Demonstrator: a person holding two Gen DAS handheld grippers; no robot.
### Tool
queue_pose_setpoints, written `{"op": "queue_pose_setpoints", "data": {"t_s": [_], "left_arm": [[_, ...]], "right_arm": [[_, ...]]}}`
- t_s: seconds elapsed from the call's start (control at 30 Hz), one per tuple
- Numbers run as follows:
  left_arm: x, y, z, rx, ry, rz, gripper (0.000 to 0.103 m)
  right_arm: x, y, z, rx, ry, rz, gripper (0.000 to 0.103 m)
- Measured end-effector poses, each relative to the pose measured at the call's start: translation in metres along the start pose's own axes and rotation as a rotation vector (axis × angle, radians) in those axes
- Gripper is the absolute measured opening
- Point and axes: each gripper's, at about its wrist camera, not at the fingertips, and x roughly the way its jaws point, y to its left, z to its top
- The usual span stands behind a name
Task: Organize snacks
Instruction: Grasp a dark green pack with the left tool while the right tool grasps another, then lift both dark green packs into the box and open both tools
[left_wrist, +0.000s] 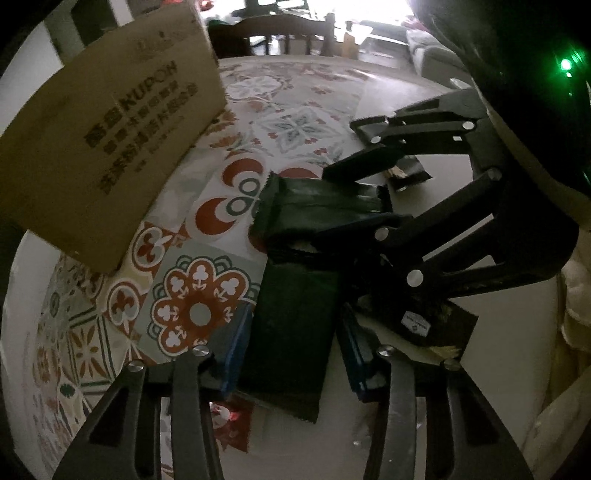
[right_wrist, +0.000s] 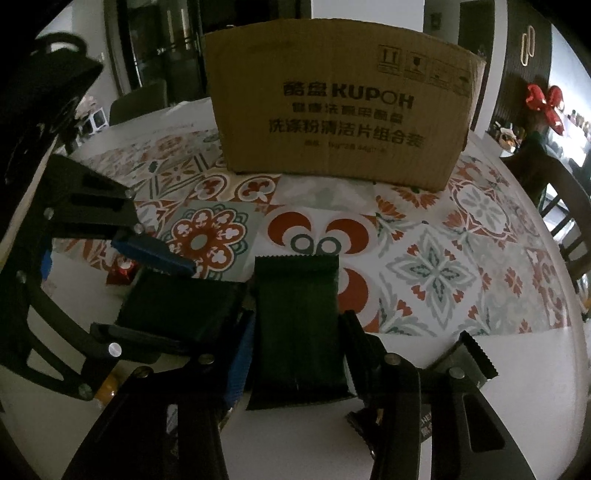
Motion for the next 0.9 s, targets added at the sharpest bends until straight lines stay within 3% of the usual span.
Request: {"op": "queue_pose_setpoints", "data": {"t_s": [0.07, 0.43, 0.9], "left_arm": [[-0.003, 0.002, 0.001, -0.043, -0.016, 0.014, 0.032], [-0.033, 0.004, 0.002, -0.288, -0.166, 0.078, 0.031], [-0.083, -0.013, 0.006, -0.497, -0.368, 0.188, 0.031]], "right_arm": [[-0.001, -0.001, 0.0, 0.007, -0.006, -0.003, 0.047], [-0.021, -0.012, 0.004, 0.047, -0.064, 0.004, 0.047], [-0.075, -0.017, 0.016, 0.046, -0.223, -0.029, 0.047]]}}
